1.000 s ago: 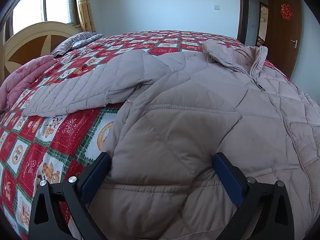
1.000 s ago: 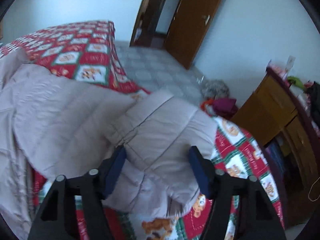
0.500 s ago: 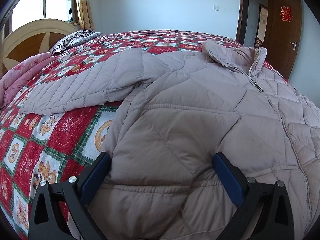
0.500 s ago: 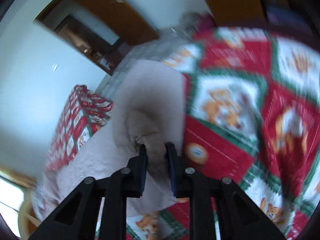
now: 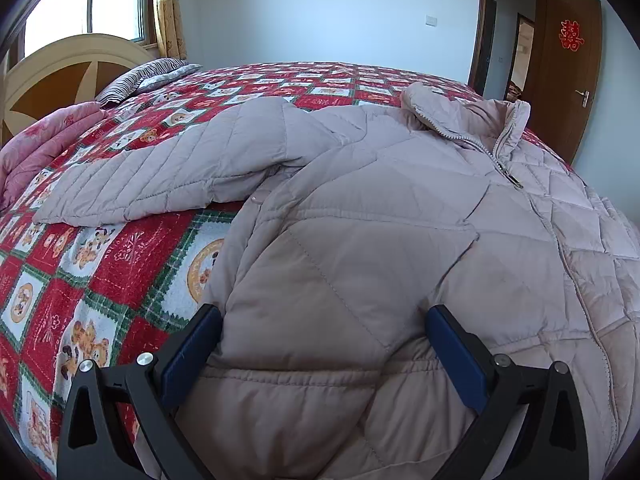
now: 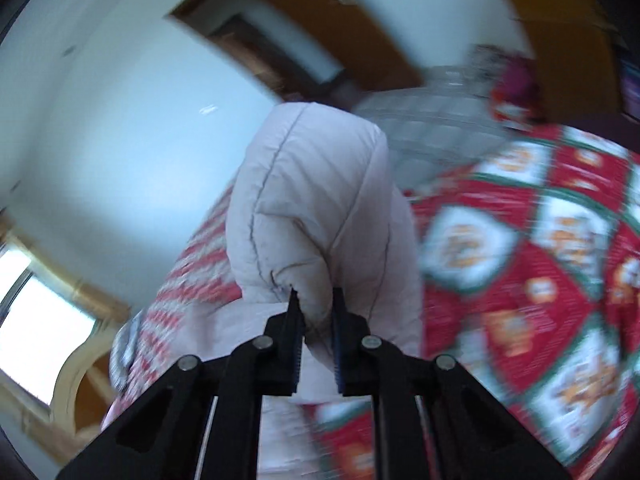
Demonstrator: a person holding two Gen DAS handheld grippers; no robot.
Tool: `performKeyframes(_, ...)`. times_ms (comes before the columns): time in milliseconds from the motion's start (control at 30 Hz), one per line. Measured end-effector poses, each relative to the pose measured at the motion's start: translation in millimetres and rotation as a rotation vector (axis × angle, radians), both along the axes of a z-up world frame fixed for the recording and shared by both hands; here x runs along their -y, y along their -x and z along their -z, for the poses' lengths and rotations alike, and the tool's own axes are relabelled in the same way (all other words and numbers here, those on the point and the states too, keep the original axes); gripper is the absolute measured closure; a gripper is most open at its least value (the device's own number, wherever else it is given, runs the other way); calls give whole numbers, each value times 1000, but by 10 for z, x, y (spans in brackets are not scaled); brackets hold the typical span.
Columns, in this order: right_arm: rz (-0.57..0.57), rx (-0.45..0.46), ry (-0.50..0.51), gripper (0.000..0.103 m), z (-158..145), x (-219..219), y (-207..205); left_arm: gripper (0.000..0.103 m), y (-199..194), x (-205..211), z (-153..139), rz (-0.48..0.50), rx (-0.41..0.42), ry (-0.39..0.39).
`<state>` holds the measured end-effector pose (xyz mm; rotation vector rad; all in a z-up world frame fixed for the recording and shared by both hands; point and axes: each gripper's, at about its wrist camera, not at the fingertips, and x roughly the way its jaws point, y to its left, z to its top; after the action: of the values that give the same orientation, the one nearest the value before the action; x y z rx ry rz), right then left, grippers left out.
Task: Fold large clothes
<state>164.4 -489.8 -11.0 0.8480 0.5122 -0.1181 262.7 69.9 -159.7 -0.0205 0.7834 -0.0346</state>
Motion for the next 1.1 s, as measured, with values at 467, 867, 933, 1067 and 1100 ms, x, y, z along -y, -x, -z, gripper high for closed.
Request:
performKeyframes(467,-615,-23,-29,88,312,-2795,-1586,1,35,-58,-4,9,24,45)
performKeyframes(867,-739,-202,7,84,1202,-3489,-1903,1,47,-87,0,16,41,81)
performKeyframes(933,-725,-204,22,80,1220,-3481,-1904,1,47,-89,1,17,44,86)
performKeyframes(1067,-745,-227,79,65,1133,-3563,-1929,1,55,-92,1,18,44,87)
performKeyframes(1100,-757,-215,94,50,1065,-3541,-1906,1,55,-94,2,18,45,87)
